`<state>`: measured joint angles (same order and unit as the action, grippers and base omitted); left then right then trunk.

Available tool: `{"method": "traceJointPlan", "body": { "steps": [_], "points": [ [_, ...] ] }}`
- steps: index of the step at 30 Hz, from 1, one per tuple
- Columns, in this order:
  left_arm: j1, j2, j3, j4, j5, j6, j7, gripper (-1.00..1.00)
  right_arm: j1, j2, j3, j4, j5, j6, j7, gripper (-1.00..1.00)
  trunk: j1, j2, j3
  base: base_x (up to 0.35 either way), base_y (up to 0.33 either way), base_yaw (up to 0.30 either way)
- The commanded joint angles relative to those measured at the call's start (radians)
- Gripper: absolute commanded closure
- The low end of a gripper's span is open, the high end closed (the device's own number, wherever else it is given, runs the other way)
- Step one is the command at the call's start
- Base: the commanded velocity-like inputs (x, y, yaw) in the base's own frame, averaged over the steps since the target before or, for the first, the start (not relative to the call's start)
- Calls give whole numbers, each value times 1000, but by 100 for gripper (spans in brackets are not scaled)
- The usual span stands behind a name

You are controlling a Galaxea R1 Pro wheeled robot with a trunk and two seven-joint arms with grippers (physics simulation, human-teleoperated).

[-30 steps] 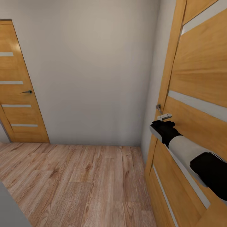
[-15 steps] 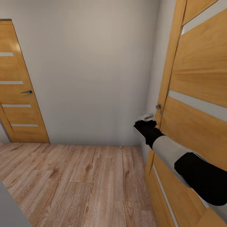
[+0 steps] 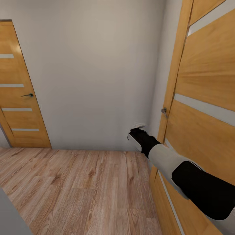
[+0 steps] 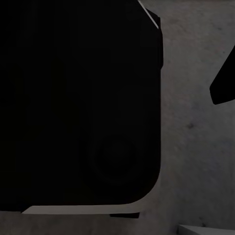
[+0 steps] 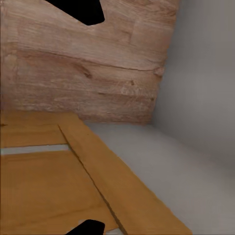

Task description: Move the two storage containers from the living room to the garage. In the garage, place one container on the floor and stack the other container on top of it (either order is fine).

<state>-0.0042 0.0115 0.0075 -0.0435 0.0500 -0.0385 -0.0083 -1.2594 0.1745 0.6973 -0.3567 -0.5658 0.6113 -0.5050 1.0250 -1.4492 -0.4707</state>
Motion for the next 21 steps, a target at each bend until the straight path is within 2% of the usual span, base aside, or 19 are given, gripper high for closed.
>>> {"method": "traceJointPlan", "body": {
  "steps": [1,6,7,8,10,13,21],
  "points": [
    [0,0,0,1,5,-3,-1,-100,14,0,7,0,-9,1,15,-100,0,-1,-1,0,0,0],
    [0,1,0,1,5,-3,-1,-100,108,0,7,1,-11,-24,59,-100,0,-1,-1,0,0,0],
    [0,1,0,1,5,-3,-1,-100,175,0,8,1,-5,-33,65,-100,0,-1,-1,0,0,0],
    [0,1,0,1,5,-3,-1,-100,195,0,8,1,-3,-37,66,-100,0,-1,-1,0,0,0],
    [0,1,0,1,5,-3,-2,-100,300,0,11,1,2,-62,68,-100,0,-1,-1,0,0,0],
    [0,1,1,1,6,-3,-5,-100,405,0,14,1,3,-103,70,-100,0,-1,-1,0,0,0],
    [0,1,3,2,7,-3,-7,-100,555,0,18,29,15,-159,73,-100,0,-1,-1,0,0,0]
  ]
}}
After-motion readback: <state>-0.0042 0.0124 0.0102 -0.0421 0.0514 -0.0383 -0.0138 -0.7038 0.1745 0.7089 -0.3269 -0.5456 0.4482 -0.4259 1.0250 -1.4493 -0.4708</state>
